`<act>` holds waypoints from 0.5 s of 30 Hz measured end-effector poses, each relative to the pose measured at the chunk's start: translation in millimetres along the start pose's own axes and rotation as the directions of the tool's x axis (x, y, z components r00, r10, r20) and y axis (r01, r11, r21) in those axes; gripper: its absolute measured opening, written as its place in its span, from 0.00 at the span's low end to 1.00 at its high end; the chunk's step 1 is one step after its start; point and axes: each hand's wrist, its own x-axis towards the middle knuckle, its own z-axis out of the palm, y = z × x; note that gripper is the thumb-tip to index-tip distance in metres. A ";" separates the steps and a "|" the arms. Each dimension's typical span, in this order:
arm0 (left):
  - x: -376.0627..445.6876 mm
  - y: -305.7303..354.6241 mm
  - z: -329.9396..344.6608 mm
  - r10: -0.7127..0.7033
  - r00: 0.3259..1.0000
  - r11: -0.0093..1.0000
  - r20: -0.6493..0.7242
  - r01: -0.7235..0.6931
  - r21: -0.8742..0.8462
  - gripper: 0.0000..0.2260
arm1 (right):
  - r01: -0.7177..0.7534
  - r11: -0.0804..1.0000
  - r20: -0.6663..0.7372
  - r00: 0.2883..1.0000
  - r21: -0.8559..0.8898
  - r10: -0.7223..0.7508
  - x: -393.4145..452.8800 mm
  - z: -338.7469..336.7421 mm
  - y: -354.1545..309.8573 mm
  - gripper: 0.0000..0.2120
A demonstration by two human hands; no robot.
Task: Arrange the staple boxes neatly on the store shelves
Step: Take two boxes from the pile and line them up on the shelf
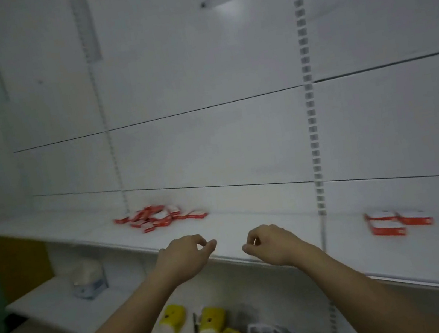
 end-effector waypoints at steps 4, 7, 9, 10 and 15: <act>-20.5 -107.8 -40.4 -0.085 0.995 0.996 -0.058 0.082 -0.046 0.22 | 0.099 0.994 0.023 0.995 -0.039 -0.099 46.0 44.7 -97.8 0.14; -24.4 -172.3 -67.9 -0.124 0.987 0.992 -0.099 0.120 -0.043 0.22 | 0.168 0.982 0.052 0.985 -0.088 -0.164 79.4 69.4 -157.4 0.15; -18.3 -208.4 -81.7 -0.154 0.979 0.987 -0.132 0.146 -0.069 0.22 | 0.198 0.975 0.045 0.980 -0.097 -0.194 104.0 80.7 -188.3 0.14; -13.9 -224.0 -86.6 -0.172 0.974 0.983 -0.146 0.160 -0.087 0.22 | 0.212 0.973 0.040 0.977 -0.095 -0.209 116.4 85.5 -200.9 0.13; 24.8 -288.1 -87.9 -0.197 0.965 0.978 -0.173 0.182 -0.100 0.23 | 0.249 0.961 0.067 0.968 -0.121 -0.243 182.0 119.8 -238.6 0.12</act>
